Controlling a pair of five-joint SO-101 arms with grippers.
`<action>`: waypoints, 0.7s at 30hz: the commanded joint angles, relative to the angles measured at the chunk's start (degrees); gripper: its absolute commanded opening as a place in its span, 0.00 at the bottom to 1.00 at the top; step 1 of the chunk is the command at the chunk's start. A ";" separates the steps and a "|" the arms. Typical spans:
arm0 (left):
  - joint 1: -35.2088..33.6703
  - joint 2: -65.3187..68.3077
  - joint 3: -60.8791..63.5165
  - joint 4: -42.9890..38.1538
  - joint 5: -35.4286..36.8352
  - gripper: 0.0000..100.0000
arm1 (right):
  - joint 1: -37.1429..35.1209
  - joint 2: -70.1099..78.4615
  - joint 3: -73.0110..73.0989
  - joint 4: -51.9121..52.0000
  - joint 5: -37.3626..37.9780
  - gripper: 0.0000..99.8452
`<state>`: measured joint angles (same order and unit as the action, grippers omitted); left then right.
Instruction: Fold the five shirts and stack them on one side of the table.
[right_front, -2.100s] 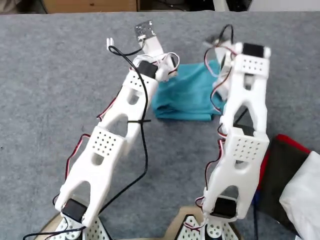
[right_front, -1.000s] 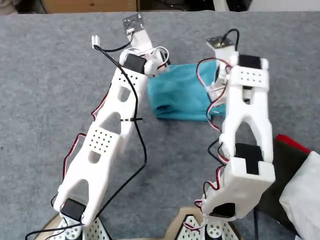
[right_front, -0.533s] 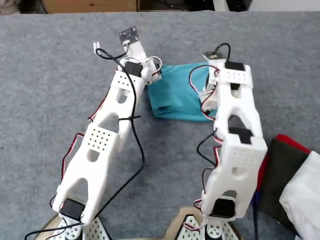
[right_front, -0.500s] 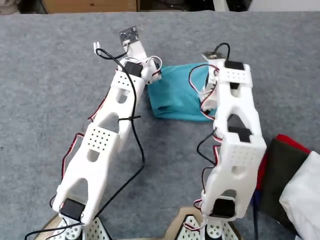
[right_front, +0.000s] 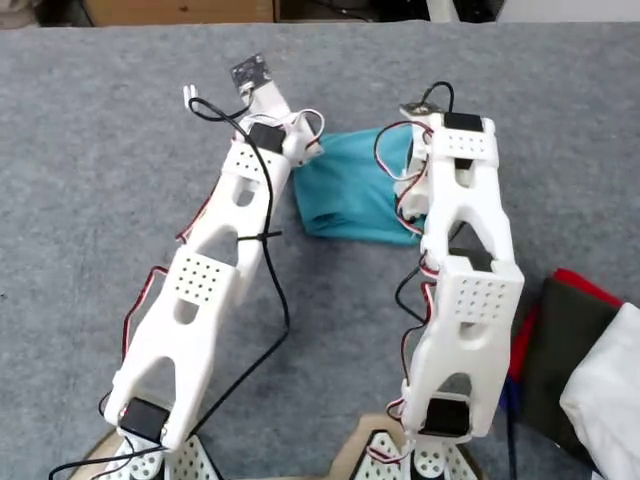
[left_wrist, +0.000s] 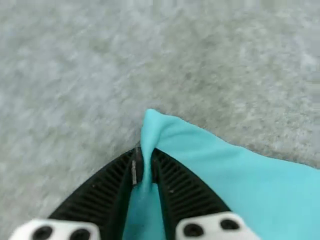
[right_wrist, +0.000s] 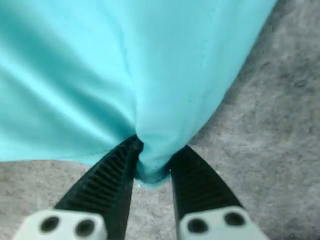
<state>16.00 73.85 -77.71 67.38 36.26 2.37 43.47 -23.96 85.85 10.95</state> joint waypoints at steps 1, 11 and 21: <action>0.44 -1.19 -1.85 3.87 2.46 0.02 | -2.77 -1.19 -0.13 2.20 0.26 0.00; 4.57 -6.64 -17.49 13.98 2.46 0.02 | 3.12 -21.93 0.22 7.47 0.62 0.00; 13.19 -16.40 -17.49 14.07 2.55 0.02 | 19.12 -36.18 0.31 15.56 5.54 0.00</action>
<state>26.73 63.74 -92.75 81.36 38.29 15.91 13.76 -22.90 99.56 14.46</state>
